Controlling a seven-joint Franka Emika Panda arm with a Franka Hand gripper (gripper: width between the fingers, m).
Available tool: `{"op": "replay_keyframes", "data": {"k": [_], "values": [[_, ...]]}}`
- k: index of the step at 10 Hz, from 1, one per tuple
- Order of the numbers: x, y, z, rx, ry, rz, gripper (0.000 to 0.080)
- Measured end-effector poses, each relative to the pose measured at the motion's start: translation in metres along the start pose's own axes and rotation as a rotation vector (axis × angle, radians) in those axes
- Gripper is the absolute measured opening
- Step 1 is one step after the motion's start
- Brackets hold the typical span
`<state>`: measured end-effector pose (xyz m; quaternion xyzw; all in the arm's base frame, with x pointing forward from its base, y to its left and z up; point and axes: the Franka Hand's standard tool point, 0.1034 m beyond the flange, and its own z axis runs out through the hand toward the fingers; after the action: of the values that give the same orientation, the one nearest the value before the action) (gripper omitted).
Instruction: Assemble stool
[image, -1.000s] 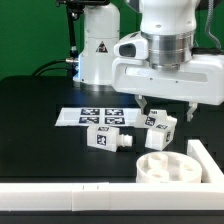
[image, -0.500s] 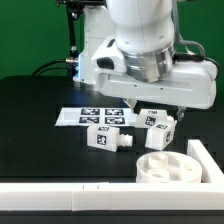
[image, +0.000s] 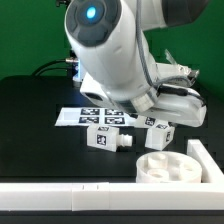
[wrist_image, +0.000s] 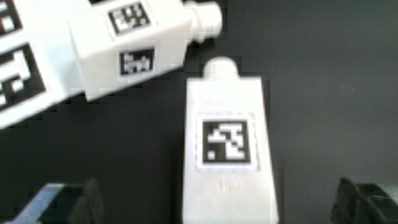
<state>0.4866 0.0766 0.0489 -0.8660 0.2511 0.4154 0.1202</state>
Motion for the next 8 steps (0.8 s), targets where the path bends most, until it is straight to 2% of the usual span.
{"op": "replay_keyframes", "data": {"k": [1, 2, 3, 4, 8], "values": [[0.005, -0.001, 0.000, 0.015, 0.004, 0.013, 0.0648], [0.006, 0.002, 0.008, 0.052, -0.031, 0.050, 0.0648], [0.009, 0.004, 0.012, 0.050, -0.052, 0.060, 0.0648], [0.010, 0.001, 0.017, 0.060, -0.076, 0.084, 0.0648], [0.012, -0.001, 0.042, 0.039, -0.066, 0.086, 0.0648]]}}
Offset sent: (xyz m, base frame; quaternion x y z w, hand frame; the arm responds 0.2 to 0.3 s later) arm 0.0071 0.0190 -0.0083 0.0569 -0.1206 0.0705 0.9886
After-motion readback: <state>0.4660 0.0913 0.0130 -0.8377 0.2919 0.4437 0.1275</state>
